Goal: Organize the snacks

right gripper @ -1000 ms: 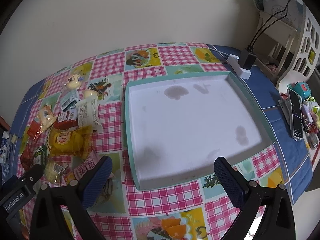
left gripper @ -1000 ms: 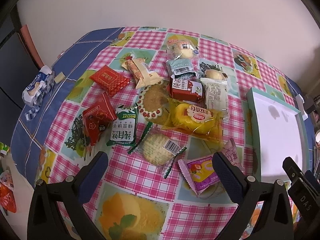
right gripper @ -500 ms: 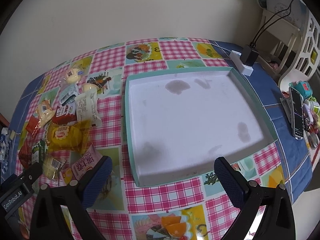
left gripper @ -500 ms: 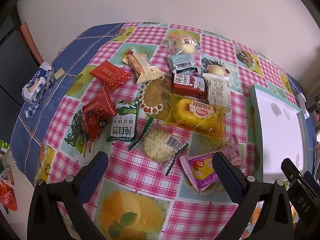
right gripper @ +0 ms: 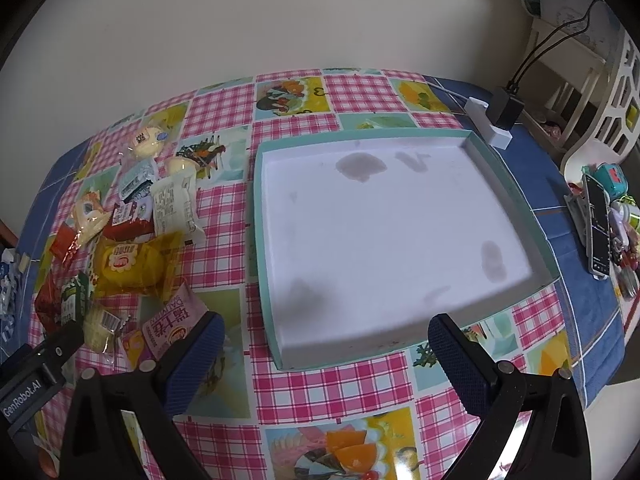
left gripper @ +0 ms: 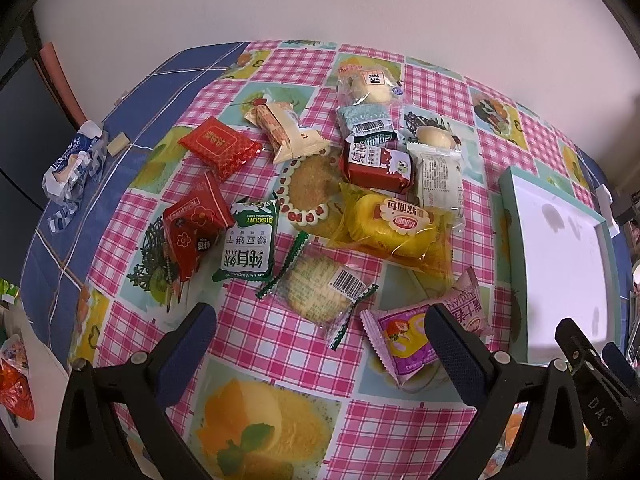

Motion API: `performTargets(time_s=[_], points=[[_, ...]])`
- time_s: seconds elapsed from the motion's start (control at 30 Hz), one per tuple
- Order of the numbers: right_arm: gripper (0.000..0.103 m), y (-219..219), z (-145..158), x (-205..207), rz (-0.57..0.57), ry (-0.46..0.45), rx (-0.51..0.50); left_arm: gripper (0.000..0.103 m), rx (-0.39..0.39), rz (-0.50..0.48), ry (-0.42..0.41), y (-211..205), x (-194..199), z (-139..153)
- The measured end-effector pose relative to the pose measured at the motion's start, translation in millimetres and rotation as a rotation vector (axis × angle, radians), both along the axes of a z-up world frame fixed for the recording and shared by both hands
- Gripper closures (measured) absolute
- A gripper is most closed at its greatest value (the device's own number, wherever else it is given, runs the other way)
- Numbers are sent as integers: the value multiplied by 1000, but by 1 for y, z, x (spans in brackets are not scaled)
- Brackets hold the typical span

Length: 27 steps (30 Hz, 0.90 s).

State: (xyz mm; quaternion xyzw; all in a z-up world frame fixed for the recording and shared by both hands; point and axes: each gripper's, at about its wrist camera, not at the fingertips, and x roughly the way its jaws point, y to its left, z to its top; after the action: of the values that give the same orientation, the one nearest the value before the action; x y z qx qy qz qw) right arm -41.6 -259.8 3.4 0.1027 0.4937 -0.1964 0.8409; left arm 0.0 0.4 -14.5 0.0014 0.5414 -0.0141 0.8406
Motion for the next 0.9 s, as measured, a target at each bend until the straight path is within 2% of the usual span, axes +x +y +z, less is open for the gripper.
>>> performTargets(time_s=[0.3,0.6,0.9], points=[[0,17,-8,16,63,9,8,0,-26,39,53,8,13,-7],[0,54,-35,38,163,63,66,0,-71,161,127,39,25,-26],[0,75,-46,54,131,57,136,0,-145,230,202,61,38,-46]])
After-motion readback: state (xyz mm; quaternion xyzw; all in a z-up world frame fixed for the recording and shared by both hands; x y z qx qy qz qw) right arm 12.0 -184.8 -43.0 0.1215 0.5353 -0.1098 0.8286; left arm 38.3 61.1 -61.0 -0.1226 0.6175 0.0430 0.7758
